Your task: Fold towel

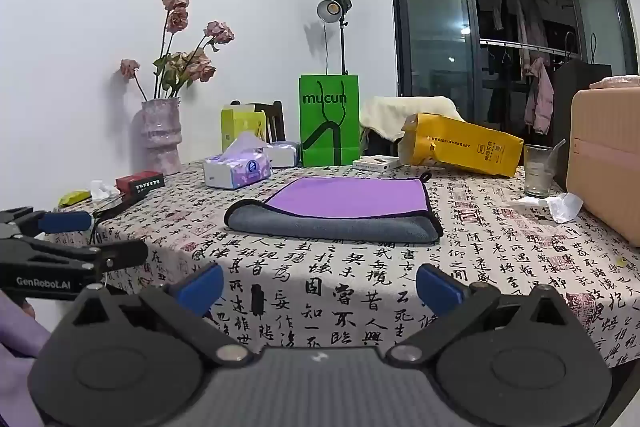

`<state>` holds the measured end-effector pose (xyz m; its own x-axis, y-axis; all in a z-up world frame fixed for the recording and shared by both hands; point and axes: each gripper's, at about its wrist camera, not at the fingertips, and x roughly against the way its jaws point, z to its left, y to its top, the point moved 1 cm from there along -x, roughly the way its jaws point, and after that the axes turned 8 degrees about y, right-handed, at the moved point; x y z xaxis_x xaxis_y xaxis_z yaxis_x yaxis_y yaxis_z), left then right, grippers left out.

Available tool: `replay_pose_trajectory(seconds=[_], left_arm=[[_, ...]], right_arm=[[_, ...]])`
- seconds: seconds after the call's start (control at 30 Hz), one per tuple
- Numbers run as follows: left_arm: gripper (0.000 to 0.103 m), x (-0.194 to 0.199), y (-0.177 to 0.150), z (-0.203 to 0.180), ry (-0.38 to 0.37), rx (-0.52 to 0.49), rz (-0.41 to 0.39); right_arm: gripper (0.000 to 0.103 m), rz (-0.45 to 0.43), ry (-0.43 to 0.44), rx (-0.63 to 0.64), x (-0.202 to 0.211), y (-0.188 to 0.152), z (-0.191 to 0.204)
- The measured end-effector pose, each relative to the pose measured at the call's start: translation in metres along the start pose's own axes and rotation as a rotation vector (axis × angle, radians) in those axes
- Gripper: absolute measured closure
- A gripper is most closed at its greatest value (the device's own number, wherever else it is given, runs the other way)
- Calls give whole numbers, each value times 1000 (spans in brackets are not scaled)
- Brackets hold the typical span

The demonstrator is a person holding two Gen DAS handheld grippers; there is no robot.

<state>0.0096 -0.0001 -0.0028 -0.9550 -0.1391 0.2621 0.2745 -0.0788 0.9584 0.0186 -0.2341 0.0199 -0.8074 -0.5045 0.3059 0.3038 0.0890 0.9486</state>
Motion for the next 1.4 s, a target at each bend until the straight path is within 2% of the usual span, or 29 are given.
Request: replay_pose_trajectory(seconds=[1.4], left_arm=[[0,0,0,0,3,-2,-3]], right_arm=[[0,11,6,-7,-2,-2,-1]])
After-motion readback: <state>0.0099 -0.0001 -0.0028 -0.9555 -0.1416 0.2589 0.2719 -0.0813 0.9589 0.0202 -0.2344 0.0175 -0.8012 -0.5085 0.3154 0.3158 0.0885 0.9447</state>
